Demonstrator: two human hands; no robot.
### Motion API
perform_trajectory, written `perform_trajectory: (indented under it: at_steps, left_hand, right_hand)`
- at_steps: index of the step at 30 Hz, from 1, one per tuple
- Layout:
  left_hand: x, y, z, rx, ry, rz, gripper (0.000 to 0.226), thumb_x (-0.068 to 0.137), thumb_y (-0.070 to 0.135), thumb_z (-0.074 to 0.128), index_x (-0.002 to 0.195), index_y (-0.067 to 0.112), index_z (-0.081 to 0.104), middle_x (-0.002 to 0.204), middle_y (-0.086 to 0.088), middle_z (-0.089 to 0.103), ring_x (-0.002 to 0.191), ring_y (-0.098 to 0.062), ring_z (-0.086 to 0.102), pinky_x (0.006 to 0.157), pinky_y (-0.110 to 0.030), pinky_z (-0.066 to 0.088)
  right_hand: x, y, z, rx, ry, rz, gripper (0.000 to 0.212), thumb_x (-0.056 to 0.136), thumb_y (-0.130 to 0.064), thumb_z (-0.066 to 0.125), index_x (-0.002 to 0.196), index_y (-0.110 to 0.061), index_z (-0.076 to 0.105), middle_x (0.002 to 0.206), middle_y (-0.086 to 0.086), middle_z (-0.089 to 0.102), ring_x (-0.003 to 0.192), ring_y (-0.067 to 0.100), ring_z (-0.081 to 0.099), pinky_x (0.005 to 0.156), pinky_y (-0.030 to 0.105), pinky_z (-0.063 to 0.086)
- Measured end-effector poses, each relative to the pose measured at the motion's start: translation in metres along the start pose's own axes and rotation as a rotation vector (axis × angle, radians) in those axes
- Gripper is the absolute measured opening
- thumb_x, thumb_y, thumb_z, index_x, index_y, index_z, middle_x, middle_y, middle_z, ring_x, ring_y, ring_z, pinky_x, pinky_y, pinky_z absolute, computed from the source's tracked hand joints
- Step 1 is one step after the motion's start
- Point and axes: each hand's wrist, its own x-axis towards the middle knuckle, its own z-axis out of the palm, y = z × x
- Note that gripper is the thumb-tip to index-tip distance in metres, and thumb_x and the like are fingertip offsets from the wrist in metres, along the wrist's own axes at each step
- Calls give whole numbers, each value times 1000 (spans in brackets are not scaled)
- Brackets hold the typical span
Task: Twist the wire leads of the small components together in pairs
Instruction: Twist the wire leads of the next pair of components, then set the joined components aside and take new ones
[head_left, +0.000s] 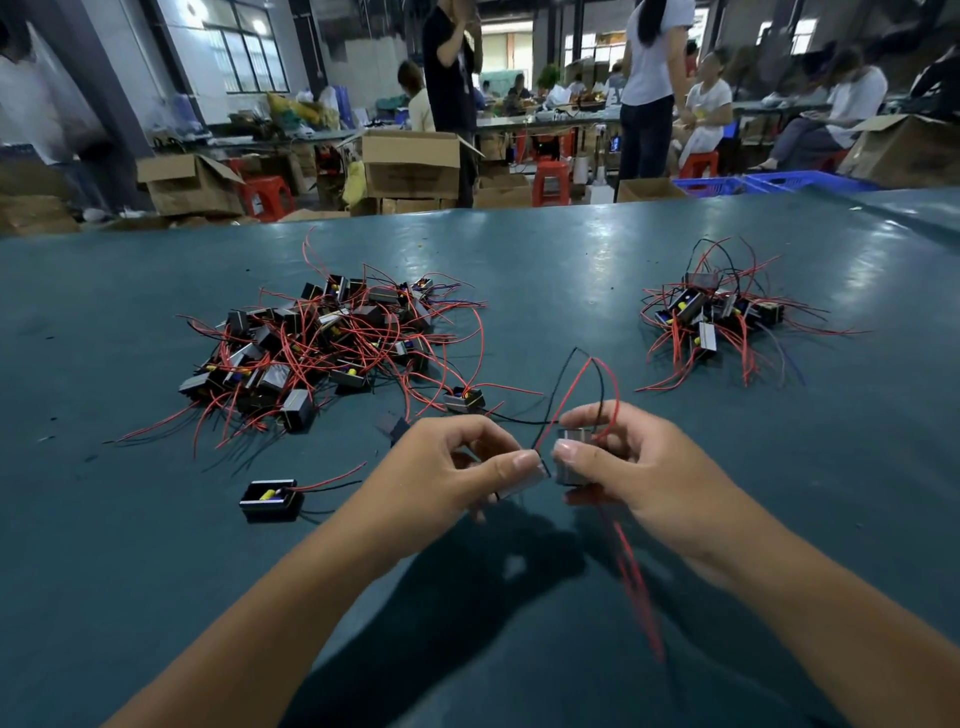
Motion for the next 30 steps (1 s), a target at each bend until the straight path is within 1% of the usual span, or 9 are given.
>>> perform_trajectory:
  at_steps: [3,6,8,11,16,20,25,28,30]
  left_hand:
    - [-1,-1,4,-56,42,-33,32,76,45,74,87,15,73,76,-2,68,60,-18,66,67,-34,52]
    - [1,-2,9,-95,117,-38,30,76,43,73,90,16,74,83,-5,73,68,-23,72,77,-44,58]
    - [1,-1,15,-142,118,1,25,79,34,74,94,15,74,85,-4,74,75,-21,72,75,-40,61]
    - [-1,-2,22,-91,87,67,21,83,24,79,99,12,72,89,-5,76,83,-23,74,80,-37,59]
    - [-4,-3,32,-15,94,166,33,84,15,79,116,17,68,106,2,72,95,-14,71,85,-31,58]
    - [-5,-5,41,197,174,316,40,91,22,68,129,23,57,115,12,63,102,-13,66,86,-27,56]
    - [-1,-13,42,455,187,414,35,92,17,67,125,17,59,110,10,60,96,-6,58,83,-21,49]
    - [2,-14,40,478,225,419,32,90,17,66,122,18,59,108,10,60,94,-4,56,81,-16,45]
    - [1,-15,38,486,240,418,31,90,16,66,120,18,60,107,11,59,94,-4,55,81,-16,45]
  right_hand:
    - [-1,2,3,93,10,101,28,89,-14,67,112,-1,60,86,10,67,80,19,66,88,40,59]
    - [-4,3,8,148,-21,132,31,86,-20,69,109,0,62,98,15,73,90,27,70,84,32,60]
    - [-4,4,13,221,-20,120,45,78,-24,73,111,3,59,100,19,73,94,31,72,80,32,60]
    - [-2,2,13,317,30,116,57,66,-25,78,111,2,57,91,19,72,78,26,71,72,34,62]
    - [1,-6,1,244,88,72,23,84,-3,68,105,-3,56,88,23,71,75,25,70,67,35,61]
    - [19,-23,-25,181,196,42,12,86,-7,68,93,-5,58,75,13,69,66,18,67,64,35,61]
    - [95,-59,-88,-1,427,28,30,82,-18,76,96,0,58,90,20,64,73,28,66,46,27,56]
    - [141,-80,-123,-89,559,6,32,81,-26,77,87,-3,55,91,15,60,91,34,67,75,42,61]
    - [155,-85,-133,-380,584,93,45,81,-41,73,102,-3,59,104,13,59,105,34,61,89,45,52]
